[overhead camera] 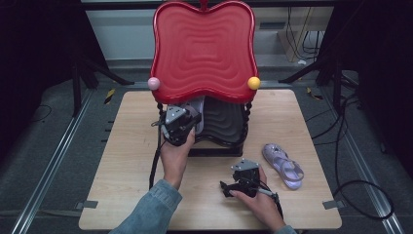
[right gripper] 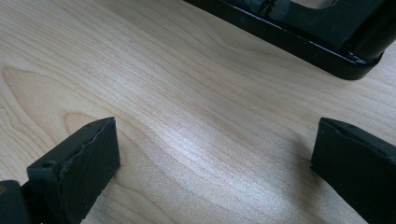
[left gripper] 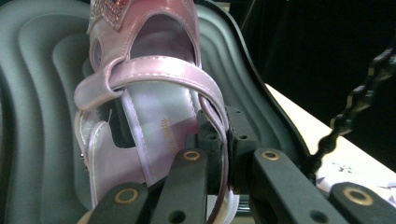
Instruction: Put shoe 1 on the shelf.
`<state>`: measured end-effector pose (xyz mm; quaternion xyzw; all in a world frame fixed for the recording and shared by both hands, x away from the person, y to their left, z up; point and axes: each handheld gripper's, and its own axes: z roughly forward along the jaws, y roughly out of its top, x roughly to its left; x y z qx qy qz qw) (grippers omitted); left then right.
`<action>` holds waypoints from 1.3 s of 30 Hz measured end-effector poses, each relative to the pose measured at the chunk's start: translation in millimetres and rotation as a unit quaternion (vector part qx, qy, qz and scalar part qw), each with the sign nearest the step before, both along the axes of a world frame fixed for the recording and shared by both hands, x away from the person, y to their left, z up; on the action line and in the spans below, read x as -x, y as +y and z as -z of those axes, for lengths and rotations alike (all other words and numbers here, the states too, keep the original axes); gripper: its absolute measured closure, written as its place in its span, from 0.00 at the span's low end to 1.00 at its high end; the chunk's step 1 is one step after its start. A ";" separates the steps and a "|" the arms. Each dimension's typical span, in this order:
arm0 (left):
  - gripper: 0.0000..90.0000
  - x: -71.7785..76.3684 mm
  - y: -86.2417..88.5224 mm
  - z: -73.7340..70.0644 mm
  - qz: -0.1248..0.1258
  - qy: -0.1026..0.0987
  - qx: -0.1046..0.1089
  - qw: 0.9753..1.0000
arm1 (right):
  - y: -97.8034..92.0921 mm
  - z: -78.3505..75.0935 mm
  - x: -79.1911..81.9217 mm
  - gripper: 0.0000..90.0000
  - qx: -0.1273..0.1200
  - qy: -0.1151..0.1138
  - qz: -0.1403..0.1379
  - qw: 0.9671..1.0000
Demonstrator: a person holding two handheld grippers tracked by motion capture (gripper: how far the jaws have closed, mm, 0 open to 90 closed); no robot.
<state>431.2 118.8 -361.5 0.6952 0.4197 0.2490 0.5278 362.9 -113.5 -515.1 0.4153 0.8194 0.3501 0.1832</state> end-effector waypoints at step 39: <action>0.96 -18.9 -2.5 24.1 -0.033 0.052 0.026 0.998 | -0.8 -0.1 0.0 0.01 0.001 0.000 -0.004 1.000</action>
